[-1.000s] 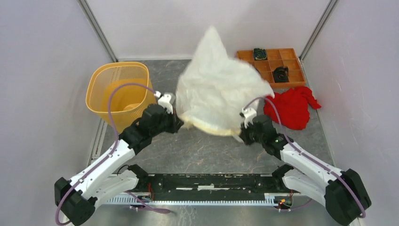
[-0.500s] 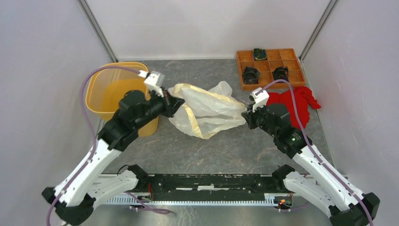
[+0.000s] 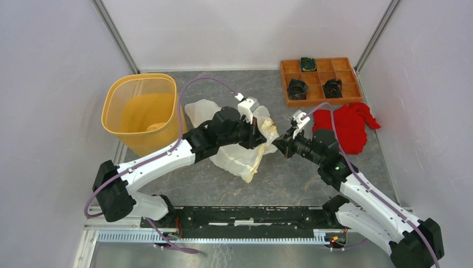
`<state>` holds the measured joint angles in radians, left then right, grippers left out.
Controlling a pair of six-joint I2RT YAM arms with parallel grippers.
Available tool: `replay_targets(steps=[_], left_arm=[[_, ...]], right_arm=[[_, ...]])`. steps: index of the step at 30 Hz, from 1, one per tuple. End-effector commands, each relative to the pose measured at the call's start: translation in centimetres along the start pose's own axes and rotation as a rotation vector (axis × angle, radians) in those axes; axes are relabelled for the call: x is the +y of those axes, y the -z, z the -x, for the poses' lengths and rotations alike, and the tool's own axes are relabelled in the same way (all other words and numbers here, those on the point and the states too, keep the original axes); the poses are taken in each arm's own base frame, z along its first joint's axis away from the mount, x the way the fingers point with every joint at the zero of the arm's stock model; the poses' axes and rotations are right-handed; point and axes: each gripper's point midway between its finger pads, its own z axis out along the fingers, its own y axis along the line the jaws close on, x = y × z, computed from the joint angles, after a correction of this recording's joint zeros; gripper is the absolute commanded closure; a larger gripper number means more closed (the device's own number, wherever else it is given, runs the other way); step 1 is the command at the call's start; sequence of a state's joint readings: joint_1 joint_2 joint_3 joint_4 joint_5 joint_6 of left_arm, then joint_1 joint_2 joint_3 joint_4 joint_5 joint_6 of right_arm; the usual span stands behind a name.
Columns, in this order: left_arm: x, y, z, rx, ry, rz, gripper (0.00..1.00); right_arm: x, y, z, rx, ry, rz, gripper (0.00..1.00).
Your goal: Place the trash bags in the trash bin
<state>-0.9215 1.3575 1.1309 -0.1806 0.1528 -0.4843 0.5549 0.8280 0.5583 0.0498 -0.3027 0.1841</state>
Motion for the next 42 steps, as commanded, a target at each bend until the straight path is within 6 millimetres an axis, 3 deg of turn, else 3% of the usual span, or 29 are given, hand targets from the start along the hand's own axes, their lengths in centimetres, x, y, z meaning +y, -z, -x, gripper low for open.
replay_targets(steps=[1,5,11,19,26,30,31,32,34,37,39,42], left_arm=[[0.2,0.9,2.6,-0.148,0.107,0.032,0.98],[0.3,0.5,2.2,-0.144,0.141,0.019,0.98],[-0.4,-0.2,2.3,-0.14,0.173,-0.023,0.98],[-0.6,-0.6,2.6,-0.12,0.152,-0.022,0.98],[-2.0,-1.0,3.2,-0.117,0.187,-0.084,0.98],[-3.0,-1.5,2.9,-0.09,0.201,-0.14,0.98],[-3.0,-1.4,2.8,-0.086,0.194,-0.139,0.98],[-3.0,-1.2,2.8,-0.086,0.185,-0.138,0.95],[-2.7,-0.5,2.8,-0.089,0.165,-0.116,0.8],[-2.1,1.5,3.5,-0.102,0.111,-0.054,0.45],[-1.7,3.7,5.2,-0.144,0.052,0.011,0.29],[0.8,8.4,7.0,-0.19,-0.047,0.209,0.17]], right_arm=[[2.7,0.3,2.2,-0.167,-0.054,0.141,0.96],[4.5,0.8,2.7,-0.249,-0.13,0.241,0.93],[5.6,1.2,2.8,-0.29,-0.196,0.311,0.7],[5.2,1.0,2.4,-0.238,-0.269,0.262,0.35],[4.0,-0.7,1.8,-0.206,-0.324,0.144,0.23],[2.6,-1.3,1.5,-0.222,-0.315,0.031,0.26],[1.9,-1.3,1.3,-0.233,-0.307,-0.005,0.32],[1.3,-1.3,1.0,-0.238,-0.296,-0.037,0.44],[0.1,-1.3,0.3,-0.242,-0.283,-0.101,0.69],[-1.5,-1.0,-0.8,-0.231,-0.255,-0.187,0.94],[-2.4,-0.5,-1.1,-0.214,-0.232,-0.239,0.99],[-3.8,0.9,-1.4,-0.201,-0.186,-0.328,1.0]])
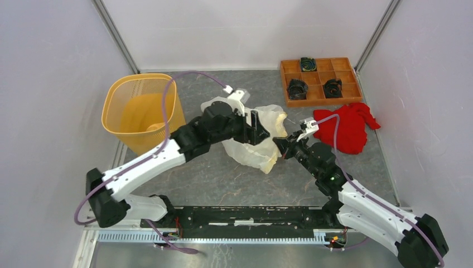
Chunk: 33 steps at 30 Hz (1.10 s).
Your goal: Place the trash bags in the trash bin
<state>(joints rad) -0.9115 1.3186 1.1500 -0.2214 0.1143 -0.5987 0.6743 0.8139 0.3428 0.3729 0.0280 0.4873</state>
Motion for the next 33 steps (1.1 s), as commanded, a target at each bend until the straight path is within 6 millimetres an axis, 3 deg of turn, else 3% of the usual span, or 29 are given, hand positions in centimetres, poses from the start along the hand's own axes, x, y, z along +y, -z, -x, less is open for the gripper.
replay_targets(steps=[1,6,8,10,12,16,21,28,33], left_arm=[[1.8,8.7,7.0,-0.202,-0.189,0.256,0.15],[8.3,19.0,10.6,-0.352,-0.284,0.751,0.01],[10.5,21.8,10.9,-0.368,-0.31,0.934,0.0],[12.5,22.9,11.0,-0.338,-0.333,1.074,0.0],[14.7,22.4,10.8,-0.262,-0.321,1.134,0.0],[18.6,20.3,10.4,-0.172,-0.201,1.069,0.0],[19.1,19.4,10.3,-0.188,-0.183,1.043,0.02],[19.5,18.7,9.1,-0.131,-0.212,1.023,0.5],[18.3,18.0,9.2,-0.105,-0.26,0.927,0.76]], right_arm=[[-3.4,1.7,1.6,-0.054,0.109,-0.18,1.0],[-5.1,4.5,4.5,-0.105,0.187,-0.312,0.99],[-5.2,5.5,5.9,-0.139,0.196,-0.338,0.99],[-4.8,6.3,7.8,-0.191,0.196,-0.34,0.99],[-4.5,6.9,8.8,-0.203,0.201,-0.342,0.99],[-2.7,7.8,12.3,-0.231,0.264,-0.308,0.99],[-1.4,9.6,16.1,-0.261,0.324,-0.313,0.99],[1.1,11.2,21.8,-0.33,0.387,-0.287,0.99],[3.2,11.6,27.2,-0.435,0.137,-0.3,0.99]])
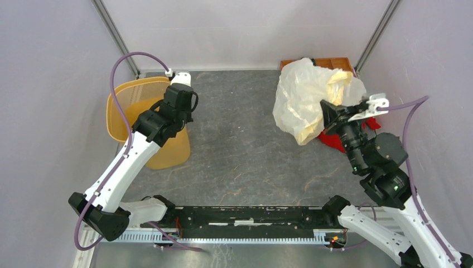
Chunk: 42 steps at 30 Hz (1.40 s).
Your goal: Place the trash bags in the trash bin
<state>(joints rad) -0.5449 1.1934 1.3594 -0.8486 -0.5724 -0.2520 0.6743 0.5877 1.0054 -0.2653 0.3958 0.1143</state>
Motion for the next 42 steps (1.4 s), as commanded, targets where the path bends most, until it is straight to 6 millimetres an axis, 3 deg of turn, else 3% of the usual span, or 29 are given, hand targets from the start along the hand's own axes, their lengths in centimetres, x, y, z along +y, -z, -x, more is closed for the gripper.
replay_targets(steps=[1,5,10,18,20,22,26,30,36,39,42], left_arm=[[-1.9,1.2,1.2,-0.046,-0.045,-0.15,0.8],[-5.2,2.9,2.6,-0.067,-0.011,-0.354,0.95],[-9.8,5.7,4.2,-0.104,0.083,-0.584,0.98],[-19.3,9.0,2.4,-0.084,0.082,-0.788,0.98],[-20.4,9.7,2.3,-0.079,0.077,-0.816,0.92],[-20.4,10.5,2.5,-0.091,0.086,-0.836,0.76],[-18.6,13.1,3.8,-0.174,0.13,-0.892,0.38],[-15.4,16.2,4.7,-0.277,0.166,-0.943,0.18],[-7.4,20.4,6.1,-0.49,0.253,-0.901,0.11],[-2.4,23.1,6.9,-0.613,0.298,-0.87,0.11],[1.7,24.5,7.8,-0.7,0.365,-0.798,0.1]], right_arm=[[0.4,-0.7,5.7,-0.095,-0.258,-0.047,0.99],[3.1,-1.4,9.3,-0.166,-0.618,0.045,0.99],[5.4,-0.8,14.1,-0.295,-1.037,0.227,0.99],[9.8,-1.9,17.6,-0.212,-1.301,0.452,0.99],[11.2,-1.9,18.2,-0.169,-1.345,0.53,0.99],[12.3,-1.8,18.9,-0.141,-1.386,0.599,0.99],[12.5,-1.2,20.9,-0.164,-1.441,0.664,0.99],[13.0,-0.8,22.6,-0.171,-1.497,0.739,1.0],[16.1,-1.2,22.6,-0.002,-1.576,0.888,1.0],[16.6,-1.8,21.6,0.057,-1.652,0.897,1.0],[17.4,-2.6,20.1,0.135,-1.721,0.909,1.0]])
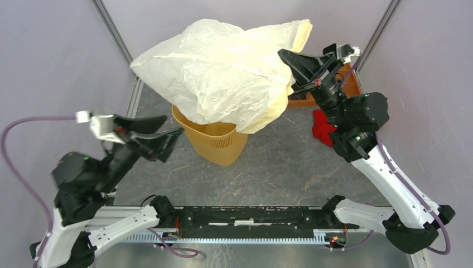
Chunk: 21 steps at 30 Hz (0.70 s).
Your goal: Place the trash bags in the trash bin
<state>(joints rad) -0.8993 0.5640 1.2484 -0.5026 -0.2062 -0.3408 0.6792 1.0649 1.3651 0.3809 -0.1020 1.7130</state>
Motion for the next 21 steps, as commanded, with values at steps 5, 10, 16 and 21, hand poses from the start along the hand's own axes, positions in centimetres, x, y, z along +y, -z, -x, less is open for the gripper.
replay_targets(steps=[5,10,16,21], left_arm=[[5.3,3.5,5.1,-0.197,0.068,0.309,0.18],[7.6,1.3,4.3,-0.147,0.055,0.499,0.19],[10.5,-4.3,2.8,0.007,-0.25,0.772,0.21],[11.3,-10.3,-1.1,0.17,-0.28,0.723,0.22]], right_arm=[[-5.1,0.2,0.2,-0.017,-0.111,-0.147,0.99],[-12.0,2.8,3.8,-0.203,0.044,-0.458,0.99],[-13.5,4.0,6.8,-0.267,0.328,-0.64,0.99],[-16.3,4.6,8.0,-0.17,0.421,-0.714,0.99]])
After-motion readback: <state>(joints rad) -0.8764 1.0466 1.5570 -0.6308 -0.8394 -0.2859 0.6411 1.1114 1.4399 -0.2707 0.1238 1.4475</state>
